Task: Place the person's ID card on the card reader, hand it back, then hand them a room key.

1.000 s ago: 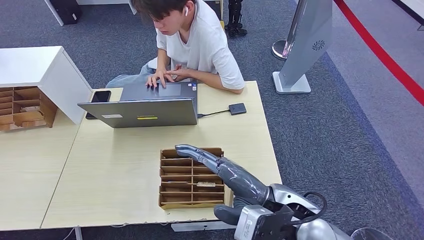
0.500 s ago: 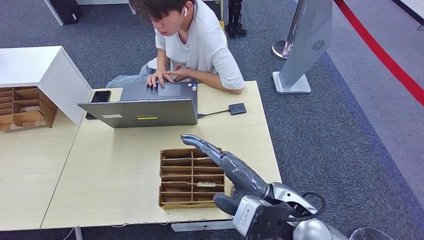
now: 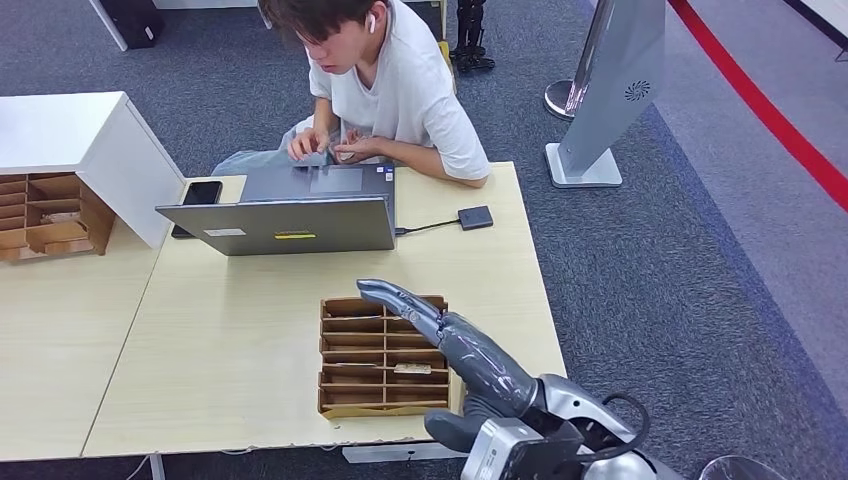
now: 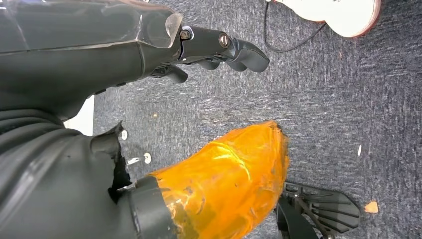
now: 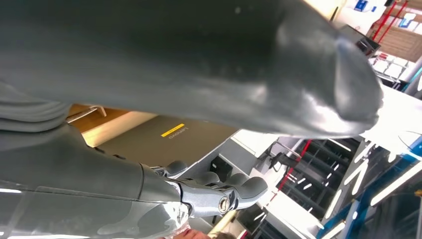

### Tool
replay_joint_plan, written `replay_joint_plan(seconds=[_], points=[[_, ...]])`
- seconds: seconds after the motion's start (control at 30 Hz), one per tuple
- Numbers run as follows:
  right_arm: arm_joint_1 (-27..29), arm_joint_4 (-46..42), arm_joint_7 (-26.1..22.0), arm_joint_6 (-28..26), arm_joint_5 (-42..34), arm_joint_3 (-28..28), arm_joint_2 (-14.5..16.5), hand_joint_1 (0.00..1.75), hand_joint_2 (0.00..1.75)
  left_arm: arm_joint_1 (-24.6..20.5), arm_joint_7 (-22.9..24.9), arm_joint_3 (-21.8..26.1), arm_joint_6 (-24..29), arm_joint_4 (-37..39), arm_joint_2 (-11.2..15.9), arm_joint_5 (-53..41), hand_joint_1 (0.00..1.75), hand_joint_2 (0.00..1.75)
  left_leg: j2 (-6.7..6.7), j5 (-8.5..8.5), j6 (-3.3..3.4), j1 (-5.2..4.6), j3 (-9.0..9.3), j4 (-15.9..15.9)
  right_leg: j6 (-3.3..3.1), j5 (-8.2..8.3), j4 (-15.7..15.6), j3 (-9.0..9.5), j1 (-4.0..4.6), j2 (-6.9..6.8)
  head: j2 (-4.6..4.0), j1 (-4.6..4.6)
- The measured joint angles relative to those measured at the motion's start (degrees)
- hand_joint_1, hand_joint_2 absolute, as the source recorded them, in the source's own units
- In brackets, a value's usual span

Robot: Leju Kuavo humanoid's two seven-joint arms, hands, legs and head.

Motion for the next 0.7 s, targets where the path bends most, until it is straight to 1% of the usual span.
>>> replay_joint_plan(seconds=[0.1,0.17,0.27,0.37,0.5,0.7], points=[[2.69,0.02,-1.90,-0.37,1.32,-0.65,-0.40,0.00,0.00,0.00,-0.15,0.05,0.10,0.00,-0.07,-0.12,0.00,0.00,-0.01,0.00,0.00,0.00,0.00,0.00,0.00,0.00,0.00,0.00,0.00,-0.01,0.00,-0.01],[5.36,0.17,-3.72,-1.60,3.48,-1.54,-0.65,0.00,0.00,0.01,-0.14,0.08,0.21,0.00,-0.19,-0.22,0.00,0.00,-0.02,-0.01,0.01,0.00,-0.01,0.00,0.01,-0.01,0.00,0.00,0.00,-0.03,0.00,0.00],[9.50,0.74,-5.23,-5.96,9.66,-3.26,-0.69,0.00,0.00,0.03,-0.01,0.11,0.23,0.00,-0.36,-0.23,0.00,0.00,-0.02,-0.03,0.02,0.00,-0.04,0.00,0.01,-0.02,0.00,0.00,0.00,-0.04,0.00,0.01],[12.93,1.51,-5.03,-10.09,16.86,-4.69,-0.22,0.00,0.00,0.06,0.22,0.14,-0.13,0.00,-0.52,-0.37,0.00,0.00,-0.02,-0.04,0.04,0.00,-0.04,-0.01,0.01,-0.03,-0.01,0.00,0.00,-0.03,0.00,0.01],[16.53,2.50,-3.49,-12.39,26.58,-6.14,1.52,0.00,1.75,0.31,0.90,0.16,-1.13,-0.01,-0.87,-1.15,0.00,0.00,-0.01,-0.05,0.05,0.00,-0.03,-0.01,0.00,-0.03,0.00,0.00,0.00,-0.03,0.00,-0.01],[19.99,4.45,-1.94,-13.02,38.25,-7.36,3.67,0.00,1.75,0.70,1.92,0.28,-2.82,-0.47,-1.38,-2.85,0.00,0.00,0.00,-0.05,0.05,0.00,-0.03,-0.01,0.00,-0.03,0.00,0.00,0.00,-0.03,0.00,0.00]])
